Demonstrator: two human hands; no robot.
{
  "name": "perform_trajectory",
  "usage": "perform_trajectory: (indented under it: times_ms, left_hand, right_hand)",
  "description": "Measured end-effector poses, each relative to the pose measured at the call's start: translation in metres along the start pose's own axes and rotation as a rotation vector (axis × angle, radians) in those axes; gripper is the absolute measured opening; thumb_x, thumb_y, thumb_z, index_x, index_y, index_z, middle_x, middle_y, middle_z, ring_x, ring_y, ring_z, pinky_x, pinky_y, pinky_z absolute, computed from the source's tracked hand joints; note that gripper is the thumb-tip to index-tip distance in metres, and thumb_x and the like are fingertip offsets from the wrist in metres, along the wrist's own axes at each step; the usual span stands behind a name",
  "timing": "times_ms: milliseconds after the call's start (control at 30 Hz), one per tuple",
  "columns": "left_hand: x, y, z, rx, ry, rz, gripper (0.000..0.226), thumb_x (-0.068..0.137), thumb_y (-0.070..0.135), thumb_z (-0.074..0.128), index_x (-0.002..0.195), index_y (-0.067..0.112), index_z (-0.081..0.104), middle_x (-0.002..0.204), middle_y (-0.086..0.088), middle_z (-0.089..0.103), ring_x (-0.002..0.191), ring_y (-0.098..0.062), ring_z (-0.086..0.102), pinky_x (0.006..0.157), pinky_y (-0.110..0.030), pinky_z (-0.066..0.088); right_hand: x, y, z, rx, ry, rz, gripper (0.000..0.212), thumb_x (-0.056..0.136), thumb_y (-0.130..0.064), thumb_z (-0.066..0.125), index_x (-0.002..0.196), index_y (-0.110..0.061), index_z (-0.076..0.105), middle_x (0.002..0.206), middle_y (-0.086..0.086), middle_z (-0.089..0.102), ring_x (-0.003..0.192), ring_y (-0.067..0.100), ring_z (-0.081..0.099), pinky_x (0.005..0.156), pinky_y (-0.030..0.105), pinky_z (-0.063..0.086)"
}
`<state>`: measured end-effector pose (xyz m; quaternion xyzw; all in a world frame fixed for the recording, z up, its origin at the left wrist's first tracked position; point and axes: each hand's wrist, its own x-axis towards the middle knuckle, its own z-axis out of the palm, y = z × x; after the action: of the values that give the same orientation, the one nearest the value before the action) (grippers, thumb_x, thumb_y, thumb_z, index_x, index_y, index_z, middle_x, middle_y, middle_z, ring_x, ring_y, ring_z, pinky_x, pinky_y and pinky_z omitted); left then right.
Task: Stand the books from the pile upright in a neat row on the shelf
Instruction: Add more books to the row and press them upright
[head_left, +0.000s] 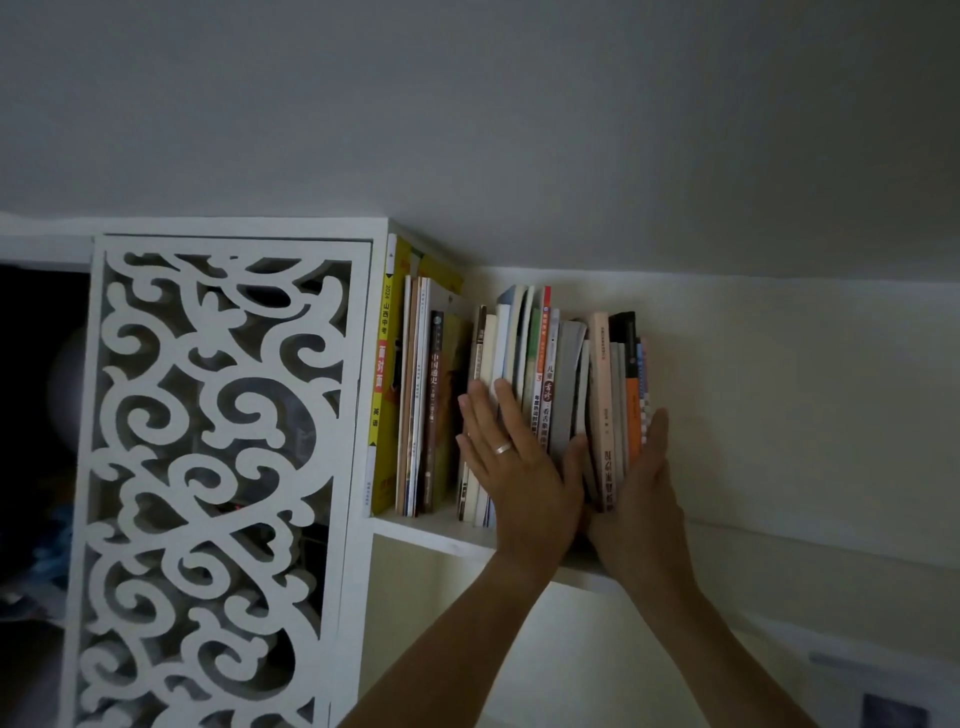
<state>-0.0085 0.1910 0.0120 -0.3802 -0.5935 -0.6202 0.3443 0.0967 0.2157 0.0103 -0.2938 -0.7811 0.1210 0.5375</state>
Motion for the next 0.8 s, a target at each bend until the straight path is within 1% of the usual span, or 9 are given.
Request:
perform_trajectory:
  times_ms: [133,233,300,367,433,500,567,700,800]
  left_hand:
    - [0.001,-0.006,-0.006,0.022,0.005,-0.005,0.088,0.101,0.06,0.043,0.165,0.012,0.007,0.174,-0.01,-0.001,0.161,-0.028,-0.005,0.126,-0.055,0.004]
    - [-0.001,0.002,-0.014,0.015,0.023,-0.21,0.092,0.099,0.068,0.036,0.165,0.015,0.0,0.173,-0.012,-0.002,0.159,-0.036,0.013,0.123,-0.065,0.018]
    - [-0.002,0.006,-0.019,0.048,0.024,-0.276,0.096,0.098,0.07,0.04,0.164,0.015,-0.001,0.172,-0.015,0.005,0.154,-0.039,0.024,0.118,-0.065,0.03]
    - [-0.003,0.005,-0.022,0.069,0.025,-0.29,0.104,0.094,0.072,0.05,0.164,0.012,0.001,0.167,-0.016,0.014,0.151,-0.039,0.029,0.115,-0.06,0.035]
    - [-0.004,0.0,-0.024,0.124,0.019,-0.342,0.113,0.088,0.08,0.05,0.164,0.009,0.004,0.164,-0.017,0.02,0.15,-0.038,0.027,0.117,-0.056,0.035]
    - [-0.008,-0.005,-0.025,0.183,0.006,-0.341,0.117,0.085,0.086,0.045,0.164,0.008,0.006,0.166,-0.017,0.016,0.153,-0.037,0.021,0.121,-0.054,0.027]
    - [-0.011,-0.009,-0.024,0.197,0.013,-0.306,0.117,0.084,0.086,0.047,0.164,0.008,0.011,0.166,-0.017,0.016,0.152,-0.038,0.021,0.122,-0.056,0.029]
    - [-0.011,-0.007,-0.021,0.19,0.024,-0.303,0.12,0.076,0.09,0.054,0.159,0.01,0.022,0.161,-0.018,0.022,0.148,-0.042,0.027,0.115,-0.06,0.035]
    - [-0.004,0.002,-0.021,0.164,0.01,-0.351,0.119,0.069,0.091,0.059,0.151,0.009,0.031,0.152,-0.019,0.03,0.14,-0.042,0.033,0.106,-0.063,0.046]
  right_hand:
    - [-0.001,0.0,-0.002,-0.052,-0.012,-0.025,0.134,0.077,-0.035,0.087,0.158,-0.03,-0.02,0.157,0.009,0.033,0.135,0.031,0.05,0.099,0.048,0.053]
    - [0.0,0.002,-0.003,-0.079,-0.07,-0.07,0.13,0.079,-0.038,0.085,0.159,-0.03,-0.017,0.154,0.009,0.037,0.13,0.03,0.055,0.095,0.045,0.055]
    - [0.001,0.001,-0.003,-0.074,-0.089,-0.079,0.126,0.08,-0.042,0.083,0.159,-0.03,-0.015,0.154,0.008,0.037,0.128,0.029,0.056,0.094,0.045,0.056]
    - [0.002,-0.001,-0.002,-0.049,-0.081,-0.073,0.124,0.079,-0.05,0.081,0.16,-0.028,-0.012,0.155,0.008,0.038,0.129,0.029,0.057,0.096,0.046,0.056]
    - [0.002,-0.001,-0.001,-0.046,-0.074,-0.071,0.125,0.077,-0.057,0.08,0.16,-0.028,-0.009,0.155,0.007,0.039,0.128,0.029,0.057,0.095,0.045,0.057]
    - [0.003,0.0,-0.001,-0.052,-0.079,-0.071,0.126,0.075,-0.061,0.079,0.16,-0.027,-0.007,0.155,0.006,0.039,0.129,0.028,0.056,0.096,0.045,0.056]
    - [0.004,0.002,0.0,-0.053,-0.079,-0.068,0.126,0.075,-0.058,0.08,0.16,-0.027,-0.008,0.155,0.006,0.039,0.131,0.028,0.055,0.098,0.045,0.055]
    - [0.004,0.005,0.004,-0.019,-0.068,-0.059,0.115,0.083,-0.04,0.08,0.16,-0.027,-0.004,0.153,0.007,0.041,0.13,0.028,0.056,0.097,0.045,0.057]
    - [0.004,0.004,0.005,0.018,-0.041,-0.058,0.114,0.083,-0.04,0.08,0.16,-0.027,-0.003,0.154,0.008,0.043,0.13,0.029,0.057,0.099,0.048,0.056]
